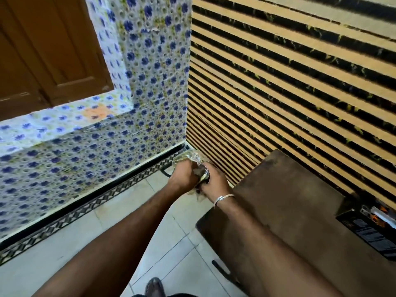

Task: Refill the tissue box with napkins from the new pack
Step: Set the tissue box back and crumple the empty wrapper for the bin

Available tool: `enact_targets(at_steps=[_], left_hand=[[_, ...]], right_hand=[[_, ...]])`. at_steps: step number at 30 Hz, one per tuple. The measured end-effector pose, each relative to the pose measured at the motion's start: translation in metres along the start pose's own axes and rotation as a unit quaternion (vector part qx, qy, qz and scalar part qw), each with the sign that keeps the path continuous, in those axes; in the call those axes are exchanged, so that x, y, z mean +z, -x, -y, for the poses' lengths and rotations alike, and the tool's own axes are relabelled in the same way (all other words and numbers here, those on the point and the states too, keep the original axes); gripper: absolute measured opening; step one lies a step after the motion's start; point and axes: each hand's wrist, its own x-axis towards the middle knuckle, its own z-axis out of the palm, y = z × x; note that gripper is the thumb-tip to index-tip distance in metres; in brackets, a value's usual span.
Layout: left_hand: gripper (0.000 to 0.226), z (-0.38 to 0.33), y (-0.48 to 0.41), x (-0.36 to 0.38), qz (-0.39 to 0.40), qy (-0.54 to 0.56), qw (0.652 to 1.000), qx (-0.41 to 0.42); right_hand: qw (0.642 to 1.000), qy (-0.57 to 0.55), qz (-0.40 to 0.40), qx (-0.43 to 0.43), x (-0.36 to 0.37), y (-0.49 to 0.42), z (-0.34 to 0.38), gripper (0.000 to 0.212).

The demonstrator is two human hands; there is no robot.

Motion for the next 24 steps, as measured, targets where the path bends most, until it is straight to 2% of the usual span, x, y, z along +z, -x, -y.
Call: enact_targets(at_steps=[6,11,14,24], left_hand=[[0.04,0.047,-0.024,-0.031,0.032,0.001,0.999,-0.002],[0.024,0.068,-0.062,-0.031,0.095,-0.013,0.995,0.036],[0.005,0.078,-0.098,-0.021,0.138,-0.017,0.989,0.058],[0.032,0.115,-0.236,0.05,0.28,-0.027,0.959,0.037]], right_hand=[[0.999,-0.029,-0.014,0.014,0.038,-0.024,0.033,0.063],[0.997,-0.041,-0.024,0.052,0.047,-0.058,0.023,0.062],[0.994,-0.061,-0.044,0.082,0.054,-0.087,0.005,0.061],[0.969,-0.139,-0.027,0.203,0.085,-0.205,-0.072,0.054]])
